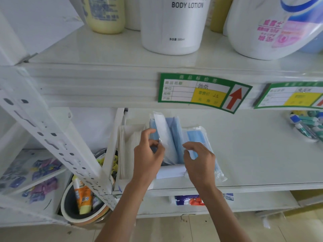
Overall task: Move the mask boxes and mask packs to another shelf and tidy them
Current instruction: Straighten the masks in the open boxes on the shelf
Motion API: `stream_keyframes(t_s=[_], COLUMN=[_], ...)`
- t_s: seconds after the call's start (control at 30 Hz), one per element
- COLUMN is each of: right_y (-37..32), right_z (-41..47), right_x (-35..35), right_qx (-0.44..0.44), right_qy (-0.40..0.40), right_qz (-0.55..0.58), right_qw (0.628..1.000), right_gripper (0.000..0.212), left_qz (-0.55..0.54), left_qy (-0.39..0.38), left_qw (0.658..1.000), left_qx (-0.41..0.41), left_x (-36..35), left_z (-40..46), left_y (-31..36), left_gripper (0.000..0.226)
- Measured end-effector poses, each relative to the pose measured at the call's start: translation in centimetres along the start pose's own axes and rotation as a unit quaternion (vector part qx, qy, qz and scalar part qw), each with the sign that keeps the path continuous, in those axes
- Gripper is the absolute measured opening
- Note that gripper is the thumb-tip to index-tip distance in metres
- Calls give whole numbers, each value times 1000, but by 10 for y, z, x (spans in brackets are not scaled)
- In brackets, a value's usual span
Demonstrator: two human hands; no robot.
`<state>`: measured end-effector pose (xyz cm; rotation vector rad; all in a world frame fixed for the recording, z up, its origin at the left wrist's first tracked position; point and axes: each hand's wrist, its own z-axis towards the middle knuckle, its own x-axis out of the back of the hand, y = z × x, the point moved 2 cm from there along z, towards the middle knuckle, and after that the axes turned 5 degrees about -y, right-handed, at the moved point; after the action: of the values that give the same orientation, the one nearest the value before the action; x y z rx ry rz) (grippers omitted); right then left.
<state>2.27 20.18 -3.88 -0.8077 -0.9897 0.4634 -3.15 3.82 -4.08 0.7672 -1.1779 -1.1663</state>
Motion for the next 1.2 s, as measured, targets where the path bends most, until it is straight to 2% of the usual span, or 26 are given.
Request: stream_keyframes(t_s=[0.2, 0.37, 0.47, 0.6, 0.7, 1.0, 1.2], right_y=[8, 5, 1, -5, -9, -17, -18], right_z=[0, 1, 2, 8, 10, 10, 10], right_x=[0, -6, -9, -15, -19, -26, -31], right_qx=[-14, 78, 109, 87, 68, 18, -10], right_qy=[-10, -65, -104, -164, -181, -189, -193], right_qz=[3, -120, -240, -350, -379, -367, -380], right_qw=[1000, 987, 959, 918, 905, 911, 904], right_gripper=[21, 14, 15, 50, 64, 47, 60], left_qz=[-46, 2, 109, 214, 232, 214, 225], left_qy=[81, 165, 161, 142, 135, 144, 170], left_qw=[996, 986, 980, 965, 962, 966, 959], left_qx=[1, -1, -32, -56, -50, -18, -1], left_x=[10, 18, 24, 30, 34, 43, 55], left_z=[-5, -5, -4, -4, -5, -9, -6], left_y=[8, 17, 24, 29, 32, 23, 20], left_gripper=[37, 33, 28, 26, 27, 18, 28])
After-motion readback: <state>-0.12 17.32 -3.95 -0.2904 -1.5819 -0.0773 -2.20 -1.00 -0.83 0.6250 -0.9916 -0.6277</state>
